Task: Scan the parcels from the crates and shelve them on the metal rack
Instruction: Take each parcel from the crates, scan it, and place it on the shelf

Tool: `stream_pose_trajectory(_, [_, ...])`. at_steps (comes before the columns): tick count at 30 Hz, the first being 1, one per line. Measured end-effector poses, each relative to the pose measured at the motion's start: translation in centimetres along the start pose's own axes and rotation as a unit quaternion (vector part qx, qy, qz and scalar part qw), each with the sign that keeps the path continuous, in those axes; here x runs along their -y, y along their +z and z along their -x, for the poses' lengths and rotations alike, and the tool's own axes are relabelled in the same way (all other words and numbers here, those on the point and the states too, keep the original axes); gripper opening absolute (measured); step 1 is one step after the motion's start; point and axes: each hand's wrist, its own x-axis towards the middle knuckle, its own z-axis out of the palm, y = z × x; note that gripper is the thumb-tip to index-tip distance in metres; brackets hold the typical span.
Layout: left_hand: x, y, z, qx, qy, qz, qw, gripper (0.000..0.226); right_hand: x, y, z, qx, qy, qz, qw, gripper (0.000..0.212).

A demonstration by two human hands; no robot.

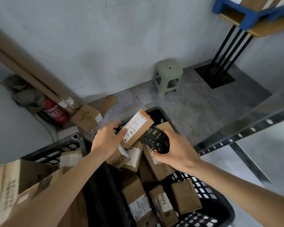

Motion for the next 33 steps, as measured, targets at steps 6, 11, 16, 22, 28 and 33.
stream_pose_trajectory(6, [1.5, 1.9, -4.2, 0.046, 0.002, -0.027, 0.999, 0.051, -0.4, 1.7, -3.3, -0.006, 0.009, -0.037, 0.999, 0.052])
stream_pose_trajectory(11, [2.8, 2.7, -6.5, 0.083, -0.003, -0.045, 0.996, 0.051, -0.6, 3.4, -5.2, -0.002, 0.025, -0.074, 0.997, 0.049])
stream_pose_trajectory(16, [3.7, 3.3, -7.8, 0.125, -0.006, -0.075, 0.989, 0.051, -0.2, 4.5, -6.1, 0.004, 0.027, -0.119, 0.993, 0.052])
stream_pose_trajectory(22, [4.3, 3.7, -8.4, 0.148, 0.0, -0.073, 0.986, 0.044, -0.2, 5.1, -6.9, 0.006, 0.03, -0.161, 0.986, 0.06])
stream_pose_trajectory(28, [4.8, 4.1, -8.0, 0.162, 0.027, -0.089, 0.982, 0.033, -0.6, 4.8, -6.8, 0.004, 0.037, -0.16, 0.986, 0.063])
stream_pose_trajectory(33, [5.0, 4.1, -7.7, 0.174, 0.016, -0.021, 0.984, 0.04, -0.6, 4.7, -6.2, 0.018, 0.042, -0.184, 0.982, 0.053])
